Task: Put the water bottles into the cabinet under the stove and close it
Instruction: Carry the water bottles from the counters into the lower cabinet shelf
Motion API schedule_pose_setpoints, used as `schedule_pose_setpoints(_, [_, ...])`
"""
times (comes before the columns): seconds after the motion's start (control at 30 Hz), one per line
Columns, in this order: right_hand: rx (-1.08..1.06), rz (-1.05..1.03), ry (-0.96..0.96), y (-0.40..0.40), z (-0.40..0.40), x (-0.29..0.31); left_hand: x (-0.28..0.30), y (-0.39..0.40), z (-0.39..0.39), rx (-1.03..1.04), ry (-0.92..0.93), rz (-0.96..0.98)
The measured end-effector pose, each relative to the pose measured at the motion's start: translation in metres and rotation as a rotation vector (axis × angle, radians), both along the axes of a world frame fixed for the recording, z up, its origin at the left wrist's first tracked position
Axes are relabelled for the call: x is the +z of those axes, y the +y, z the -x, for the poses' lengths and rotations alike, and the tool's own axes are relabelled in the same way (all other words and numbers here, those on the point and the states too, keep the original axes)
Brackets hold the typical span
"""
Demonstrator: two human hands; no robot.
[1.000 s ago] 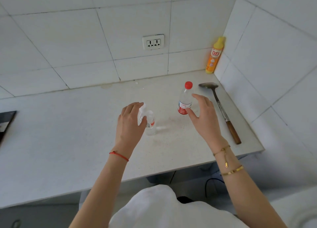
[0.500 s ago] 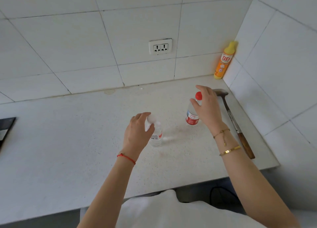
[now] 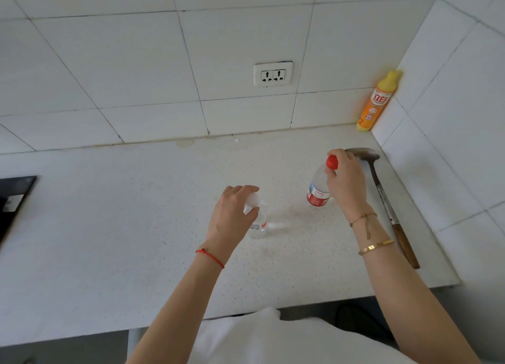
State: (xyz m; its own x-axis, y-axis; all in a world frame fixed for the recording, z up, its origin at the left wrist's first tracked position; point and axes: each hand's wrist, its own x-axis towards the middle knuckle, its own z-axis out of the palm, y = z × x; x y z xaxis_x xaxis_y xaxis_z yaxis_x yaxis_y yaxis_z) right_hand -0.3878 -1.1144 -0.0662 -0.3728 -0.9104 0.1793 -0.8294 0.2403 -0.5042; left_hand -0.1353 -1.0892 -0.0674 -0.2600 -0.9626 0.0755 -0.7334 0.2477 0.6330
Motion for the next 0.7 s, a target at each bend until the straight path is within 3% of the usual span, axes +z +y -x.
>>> schedule_pose_setpoints(0.27, [0.067, 0.101, 0.092, 0.035, -0.026, -0.002, 0.006, 0.026, -0.011, 0.058, 0.065, 0.043])
schedule_pose_setpoints(0.7, [0.368, 0.127, -0.011, 0.109, -0.098, 0.006, 0.016, 0.112, -0.06, 0.329, 0.099, 0.089])
